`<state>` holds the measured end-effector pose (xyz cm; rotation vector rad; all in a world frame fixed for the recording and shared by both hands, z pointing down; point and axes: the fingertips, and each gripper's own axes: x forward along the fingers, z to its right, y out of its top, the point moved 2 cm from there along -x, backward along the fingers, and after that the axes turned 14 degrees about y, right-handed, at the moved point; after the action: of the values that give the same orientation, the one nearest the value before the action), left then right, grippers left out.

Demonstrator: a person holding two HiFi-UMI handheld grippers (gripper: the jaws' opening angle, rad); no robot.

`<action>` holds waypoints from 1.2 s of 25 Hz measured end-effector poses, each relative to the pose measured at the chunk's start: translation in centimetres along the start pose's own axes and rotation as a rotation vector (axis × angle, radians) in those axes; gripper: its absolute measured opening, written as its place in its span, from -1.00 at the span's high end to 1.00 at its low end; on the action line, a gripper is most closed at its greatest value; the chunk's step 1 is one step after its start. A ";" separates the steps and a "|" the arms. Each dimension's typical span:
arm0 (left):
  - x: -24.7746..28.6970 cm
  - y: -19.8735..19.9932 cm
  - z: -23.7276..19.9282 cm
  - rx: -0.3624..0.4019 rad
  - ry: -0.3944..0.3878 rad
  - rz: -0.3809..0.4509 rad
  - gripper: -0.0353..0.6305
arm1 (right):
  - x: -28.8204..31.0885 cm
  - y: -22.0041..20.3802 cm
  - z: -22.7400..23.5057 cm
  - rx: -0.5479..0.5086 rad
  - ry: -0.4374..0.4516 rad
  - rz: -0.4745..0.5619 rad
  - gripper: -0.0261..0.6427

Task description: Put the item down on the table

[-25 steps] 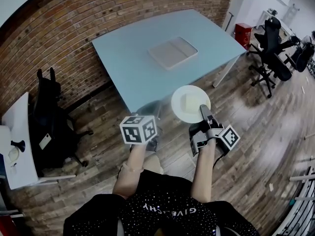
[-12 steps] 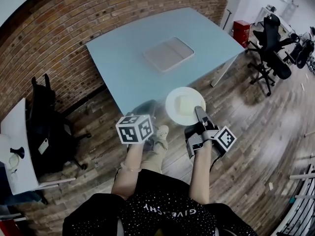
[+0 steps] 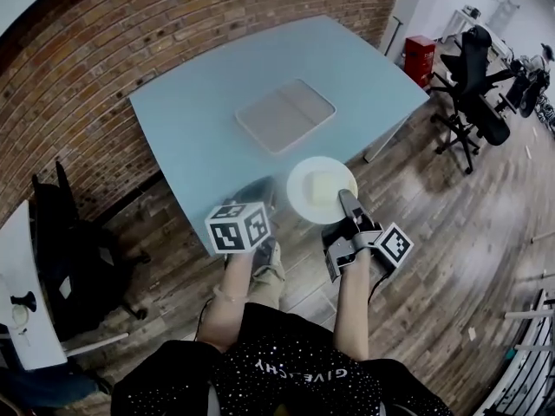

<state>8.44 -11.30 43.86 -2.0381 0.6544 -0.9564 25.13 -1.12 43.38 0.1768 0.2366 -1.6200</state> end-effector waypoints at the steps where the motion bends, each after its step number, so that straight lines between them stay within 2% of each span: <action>1: 1.3 0.6 -0.1 -0.007 -0.001 -0.001 0.86 | 1.2 0.6 0.4 -0.002 -0.004 -0.004 0.78; 4: 4.9 2.6 -0.3 -0.020 -0.004 0.003 0.86 | 5.1 2.4 1.3 -0.012 -0.014 -0.022 0.78; 9: 10.4 6.2 -0.8 0.028 0.025 0.018 0.86 | 11.7 4.9 3.5 -0.014 -0.042 -0.062 0.78; 16: 16.8 10.1 -2.6 -0.015 0.037 0.020 0.86 | 19.6 7.1 6.0 0.000 -0.046 -0.103 0.78; 23: 20.1 11.1 -4.3 -0.047 0.072 0.008 0.86 | 23.6 8.4 8.1 0.018 -0.071 -0.122 0.78; 27: 20.9 10.9 -5.7 -0.085 0.102 0.004 0.86 | 24.8 8.6 9.8 0.052 -0.107 -0.142 0.78; 30: 21.6 11.4 -6.9 -0.122 0.129 0.009 0.86 | 26.5 8.6 10.6 0.035 -0.135 -0.177 0.78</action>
<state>14.16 -35.94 46.15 -2.0905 0.8079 -1.0720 32.38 -29.93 46.42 0.0740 0.1219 -1.8045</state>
